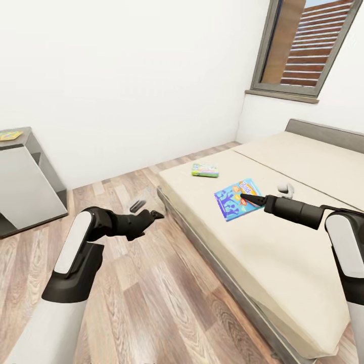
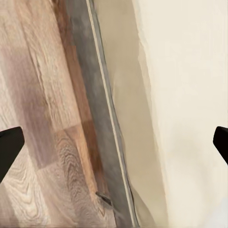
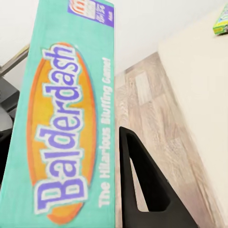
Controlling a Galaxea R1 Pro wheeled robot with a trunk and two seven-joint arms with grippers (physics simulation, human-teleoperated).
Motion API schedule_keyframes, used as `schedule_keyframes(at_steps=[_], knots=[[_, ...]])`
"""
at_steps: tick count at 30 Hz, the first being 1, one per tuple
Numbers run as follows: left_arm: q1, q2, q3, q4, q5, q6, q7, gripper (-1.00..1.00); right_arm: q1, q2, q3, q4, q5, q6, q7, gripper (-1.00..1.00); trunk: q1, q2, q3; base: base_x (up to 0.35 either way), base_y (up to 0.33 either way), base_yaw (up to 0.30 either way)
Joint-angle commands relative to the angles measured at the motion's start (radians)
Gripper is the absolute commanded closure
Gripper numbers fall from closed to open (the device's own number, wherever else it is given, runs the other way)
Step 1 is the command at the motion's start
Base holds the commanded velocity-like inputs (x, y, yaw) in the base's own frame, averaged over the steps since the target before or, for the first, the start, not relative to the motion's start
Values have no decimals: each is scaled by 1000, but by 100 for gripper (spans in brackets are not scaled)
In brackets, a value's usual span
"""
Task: Put all the toys in the child's room - the three board games (two on the bed and one on the table), the two jigsaw puzzles on the table, and the tennis ball on the table - inside the toy box on the table in the child's room.
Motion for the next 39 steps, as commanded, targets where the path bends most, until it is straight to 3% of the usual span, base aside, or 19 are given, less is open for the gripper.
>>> schedule_keyframes(at_steps=[1, 3, 4, 6, 10, 13, 14, 16, 19, 23, 25, 28, 36, 39], knots=[[31, 1, 1, -2, 8, 5, 0, -100, -1, 0, -4, 0, 4, 5, 9, 100, -4, 7, 2, 0, 32, 257], [93, 4, 2, -4, 7, 5, -27, -100, -1, 0, -3, 0, 5, 5, 8, 100, -12, 21, 9, 0, 21, 271], [156, 27, 3, -5, -1, 5, -66, -100, -1, 1, 4, 0, 5, 5, 7, 100, -16, 28, 12, 0, 7, 289], [190, 59, -3, -2, -5, 4, -92, -100, -1, 1, 7, 0, 5, 5, 7, 100, -23, 42, 18, 0, 4, 292], [306, 92, 2, 3, -32, 2, -166, -100, 0, 8, 28, -1, 6, 5, 5, 100, -39, 70, 31, 0, 2, 295], [370, 110, 15, 5, -87, -3, -250, -100, 0, 12, 93, -1, 30, 5, -25, 100, -50, 91, 40, 0, 0, 297], [414, 115, 20, 20, -179, -10, -351, -100, 1, 13, 138, -1, 58, 5, -86, 100, -54, 98, 43, 0, 0, 297], [439, 112, 20, 36, -245, -15, -433, -100, 1, 13, 156, -1, 67, 5, -115, 100, -62, 112, 50, 0, 0, 297], [459, 111, 21, 114, -332, -52, -550, -100, 1, 13, 169, -2, 74, 5, -135, 100, -73, 133, 59, 0, 0, 297], [465, 108, 17, 217, -374, -131, -649, -100, 1, 15, 174, -2, 76, 5, -140, 100, -88, 161, 70, 0, 0, 289], [467, 104, 7, 294, -394, -231, -749, -100, 1, 14, 169, -2, 77, 5, -141, 100, -96, 175, 76, 0, 0, 190], [468, 103, -17, 327, -402, -284, -812, -100, 1, 13, 165, -2, 77, 5, -139, 100, -108, 196, 85, 0, 0, 91], [469, 110, -42, 335, -420, -326, -851, -100, 3, 15, 168, -2, 77, 5, -138, 100, -138, 252, 110, 0, 0, 21], [469, 106, -43, 342, -461, -331, -855, -100, 5, 17, 177, -2, 76, 5, -138, 100, -150, 273, 119, 0, 0, 3]])
